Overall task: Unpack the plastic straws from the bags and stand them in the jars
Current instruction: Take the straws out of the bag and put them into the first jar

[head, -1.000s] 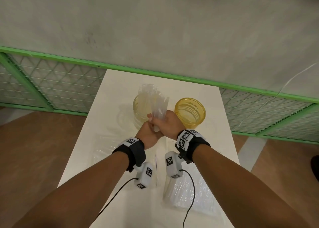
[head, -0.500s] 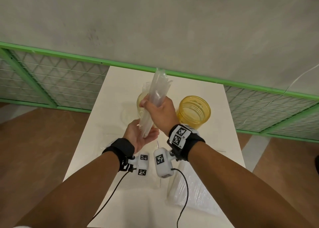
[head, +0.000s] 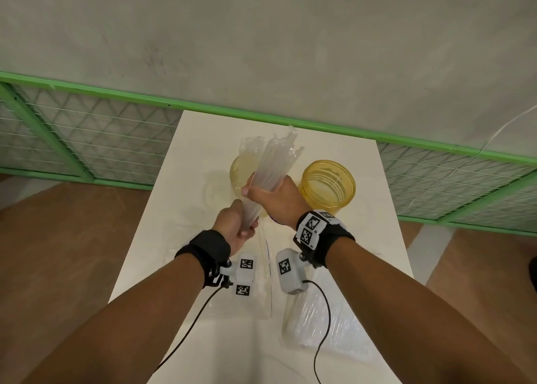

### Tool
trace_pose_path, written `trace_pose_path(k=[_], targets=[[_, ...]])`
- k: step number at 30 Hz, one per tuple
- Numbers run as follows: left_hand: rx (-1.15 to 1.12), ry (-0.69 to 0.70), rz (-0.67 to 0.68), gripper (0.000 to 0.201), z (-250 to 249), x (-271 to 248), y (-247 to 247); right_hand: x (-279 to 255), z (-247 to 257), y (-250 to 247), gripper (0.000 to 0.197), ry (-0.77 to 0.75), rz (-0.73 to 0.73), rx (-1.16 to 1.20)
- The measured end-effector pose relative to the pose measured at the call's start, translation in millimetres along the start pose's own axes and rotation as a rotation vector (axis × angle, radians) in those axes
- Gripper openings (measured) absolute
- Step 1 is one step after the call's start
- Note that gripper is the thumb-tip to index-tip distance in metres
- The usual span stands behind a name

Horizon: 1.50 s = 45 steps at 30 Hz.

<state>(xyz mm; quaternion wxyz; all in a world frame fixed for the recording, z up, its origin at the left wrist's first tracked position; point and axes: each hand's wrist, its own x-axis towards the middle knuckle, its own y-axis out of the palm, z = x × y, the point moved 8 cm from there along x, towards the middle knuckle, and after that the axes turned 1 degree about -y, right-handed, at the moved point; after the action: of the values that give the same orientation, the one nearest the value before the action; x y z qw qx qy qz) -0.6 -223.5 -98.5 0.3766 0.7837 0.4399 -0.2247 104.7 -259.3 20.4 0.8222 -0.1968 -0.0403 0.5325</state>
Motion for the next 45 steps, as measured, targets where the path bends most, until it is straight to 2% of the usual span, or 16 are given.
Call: trace_pose_path(k=[5,8,11,13,15,19,23,26,30,35,39,41,45], targets=[[0.038,0.037,-0.057,0.033,-17,6,-3,1,16,-13,0.02,-0.045,0.035,-0.01],[0.088,0.045,-0.036,0.036,-24,2,4,7,19,-21,0.009,-0.047,-0.035,-0.049],[0.241,0.085,-0.036,0.047,-31,2,9,16,30,-36,0.009,-0.05,-0.16,-0.064],[0.379,0.166,-0.138,0.049,-42,11,-4,24,40,-51,0.009,-0.063,-0.243,-0.038],[0.512,0.279,-0.25,0.042,-57,19,-19,33,47,-64,0.014,-0.083,-0.307,-0.037],[0.759,0.434,-0.338,0.039,-86,26,-26,54,38,-71,0.027,-0.051,-0.364,-0.144],[0.958,0.54,-0.189,0.067,-98,32,-11,75,17,-44,0.03,0.016,-0.245,-0.314],[1.14,0.591,-0.098,0.069,-94,36,-4,91,-1,-17,0.029,0.08,-0.126,-0.37],[1.122,0.615,-0.088,0.069,-95,40,-8,110,-25,20,0.03,0.2,0.041,-0.403],[1.099,0.599,-0.071,0.069,-100,45,-18,124,-47,33,0.041,0.429,0.161,-0.244],[1.11,0.586,-0.029,0.068,-94,46,-11,119,-42,32,0.031,0.457,0.369,-0.457],[1.095,0.577,-0.026,0.068,-92,48,-9,118,-35,26,0.028,0.437,0.377,-0.551],[1.069,0.542,-0.019,0.069,-92,51,-11,123,-25,16,0.021,0.383,0.279,-0.53]])
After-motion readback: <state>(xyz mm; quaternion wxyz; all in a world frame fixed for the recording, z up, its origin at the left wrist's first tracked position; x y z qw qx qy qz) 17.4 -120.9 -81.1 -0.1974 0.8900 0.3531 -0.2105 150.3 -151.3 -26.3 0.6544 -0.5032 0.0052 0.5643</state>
